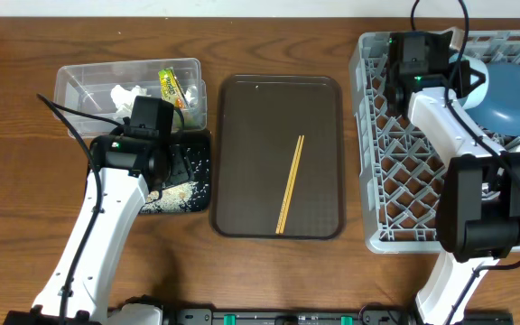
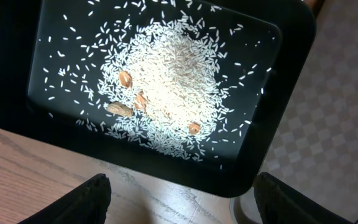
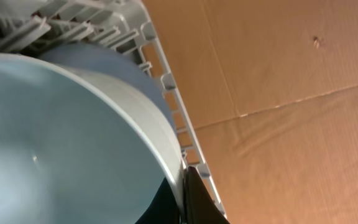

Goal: Sort waste into correct bins and load items into the dishwasher rack

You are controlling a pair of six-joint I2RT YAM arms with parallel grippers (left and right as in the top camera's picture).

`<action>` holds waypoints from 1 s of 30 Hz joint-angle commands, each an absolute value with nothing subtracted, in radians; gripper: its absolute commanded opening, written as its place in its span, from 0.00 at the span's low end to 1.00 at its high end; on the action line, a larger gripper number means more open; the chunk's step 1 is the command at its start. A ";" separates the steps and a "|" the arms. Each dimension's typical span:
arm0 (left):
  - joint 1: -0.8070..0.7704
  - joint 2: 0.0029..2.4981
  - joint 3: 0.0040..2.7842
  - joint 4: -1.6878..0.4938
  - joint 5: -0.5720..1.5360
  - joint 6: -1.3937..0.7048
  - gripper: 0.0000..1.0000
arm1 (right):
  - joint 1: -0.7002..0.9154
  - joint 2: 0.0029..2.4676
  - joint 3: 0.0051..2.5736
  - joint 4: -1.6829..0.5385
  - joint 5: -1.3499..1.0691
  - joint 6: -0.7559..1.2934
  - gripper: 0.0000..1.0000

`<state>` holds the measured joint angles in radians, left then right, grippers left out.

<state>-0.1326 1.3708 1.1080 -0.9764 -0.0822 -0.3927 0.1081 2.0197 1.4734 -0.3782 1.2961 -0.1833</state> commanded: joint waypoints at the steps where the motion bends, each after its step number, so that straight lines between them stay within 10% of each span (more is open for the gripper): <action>1: -0.128 1.365 1.110 -0.979 -0.094 -0.399 0.77 | 0.131 2.050 1.472 -0.458 1.214 -0.046 0.01; 8: -0.128 1.365 1.110 -0.979 -0.094 -0.399 0.77 | 0.189 2.050 1.472 -0.630 1.169 0.082 0.04; 22: -0.128 1.365 1.110 -0.979 -0.087 -0.399 0.77 | 0.243 1.937 1.472 -0.696 0.913 0.138 0.50; 30: -0.128 1.365 1.110 -0.979 -0.087 -0.399 0.77 | 0.250 1.701 1.472 -0.740 0.288 0.138 0.65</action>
<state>-0.1326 1.3708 1.1080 -0.9764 -0.0818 -0.3927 0.2268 1.7920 1.4715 -0.7311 0.6411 0.1223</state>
